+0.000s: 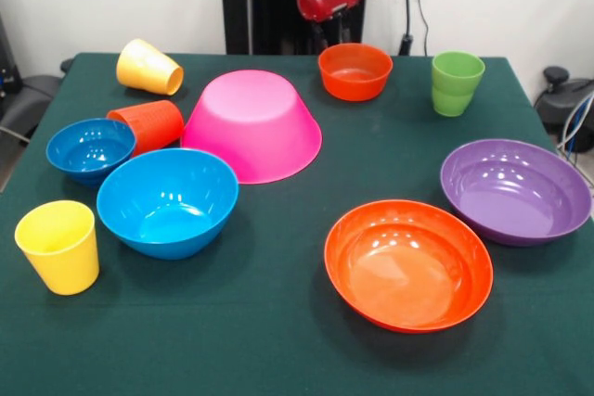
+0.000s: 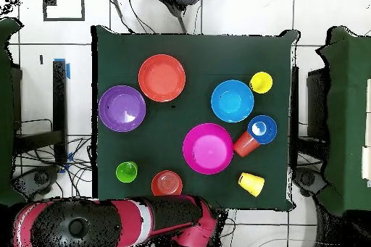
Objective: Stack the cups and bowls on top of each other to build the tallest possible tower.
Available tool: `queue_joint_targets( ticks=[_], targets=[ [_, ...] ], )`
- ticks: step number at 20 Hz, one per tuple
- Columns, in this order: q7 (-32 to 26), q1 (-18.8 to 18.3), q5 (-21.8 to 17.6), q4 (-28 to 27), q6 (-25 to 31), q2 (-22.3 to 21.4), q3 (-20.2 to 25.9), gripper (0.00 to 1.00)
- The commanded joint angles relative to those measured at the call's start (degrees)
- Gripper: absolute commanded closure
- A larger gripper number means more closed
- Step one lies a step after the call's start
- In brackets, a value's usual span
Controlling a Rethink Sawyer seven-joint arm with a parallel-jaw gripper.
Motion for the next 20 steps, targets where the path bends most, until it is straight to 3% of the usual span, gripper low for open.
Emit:
queue_joint_targets(
  ticks=[1,6,15,20],
  targets=[
    [-14.2,1.4,6.3,-5.9,-2.7,8.4,4.6,0.0],
    [-14.8,2.3,8.1,-7.1,-4.5,10.9,2.6,0.0],
    [-13.3,4.9,10.7,-7.3,-7.7,10.8,-0.6,0.0],
    [-9.8,7.2,8.2,-7.0,-5.3,8.2,-2.8,0.0]
  ],
)
